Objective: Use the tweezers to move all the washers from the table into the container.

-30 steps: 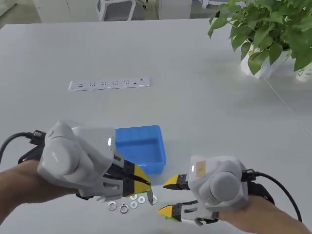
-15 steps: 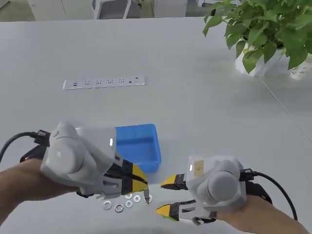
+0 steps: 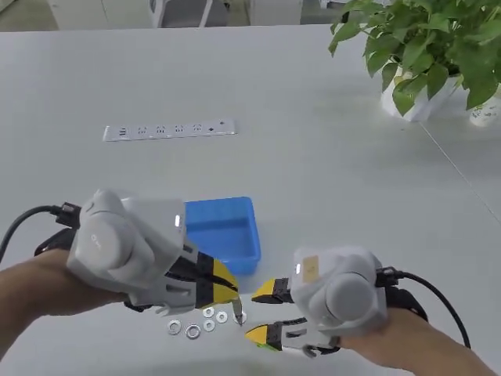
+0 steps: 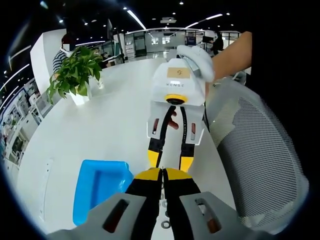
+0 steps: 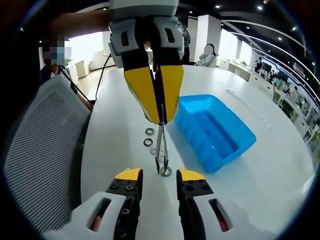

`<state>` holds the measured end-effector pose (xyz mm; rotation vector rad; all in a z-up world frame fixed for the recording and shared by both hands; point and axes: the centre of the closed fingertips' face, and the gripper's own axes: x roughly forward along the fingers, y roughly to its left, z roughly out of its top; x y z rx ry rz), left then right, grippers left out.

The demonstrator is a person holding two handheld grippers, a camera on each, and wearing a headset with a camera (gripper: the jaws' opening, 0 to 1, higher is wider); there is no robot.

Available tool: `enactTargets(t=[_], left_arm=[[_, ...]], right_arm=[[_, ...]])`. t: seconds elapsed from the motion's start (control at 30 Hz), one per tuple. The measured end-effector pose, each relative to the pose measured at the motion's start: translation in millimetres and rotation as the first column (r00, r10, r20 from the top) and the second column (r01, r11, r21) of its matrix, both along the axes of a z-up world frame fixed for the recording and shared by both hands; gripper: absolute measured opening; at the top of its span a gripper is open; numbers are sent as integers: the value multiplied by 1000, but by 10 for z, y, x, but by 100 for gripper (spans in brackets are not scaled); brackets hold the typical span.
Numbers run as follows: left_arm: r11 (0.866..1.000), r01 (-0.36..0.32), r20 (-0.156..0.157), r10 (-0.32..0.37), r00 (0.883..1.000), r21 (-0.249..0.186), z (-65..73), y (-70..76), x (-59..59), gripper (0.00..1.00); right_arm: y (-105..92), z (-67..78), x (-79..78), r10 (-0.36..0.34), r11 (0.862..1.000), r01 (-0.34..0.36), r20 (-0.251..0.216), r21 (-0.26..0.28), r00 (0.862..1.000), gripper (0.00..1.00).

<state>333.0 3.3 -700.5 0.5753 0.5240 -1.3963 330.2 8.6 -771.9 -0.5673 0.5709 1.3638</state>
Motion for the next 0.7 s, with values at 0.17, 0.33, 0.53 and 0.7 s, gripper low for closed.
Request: enactTargets(t=[0.17,0.33,0.53,0.7], left_arm=[[1000,5,-6,-5,1000,-4,1,-11,-8,5],[1000,9,-6,-9,1000,0,3,-22,-1,5],[1000,10,-13,-11,1000,-3,6,-32,-1,5],[1000,8,-19,-8,1000,-7,5,-33,-2,5]], right_arm=[[68,-49,25,22,1000,-22,-5,5,1000,24],[110,-132,16,56,998,-56,-1,-21,998,19],[117,-145,29,58,998,-58,7,-32,998,14],[122,-149,36,54,998,-54,4,-34,999,12]])
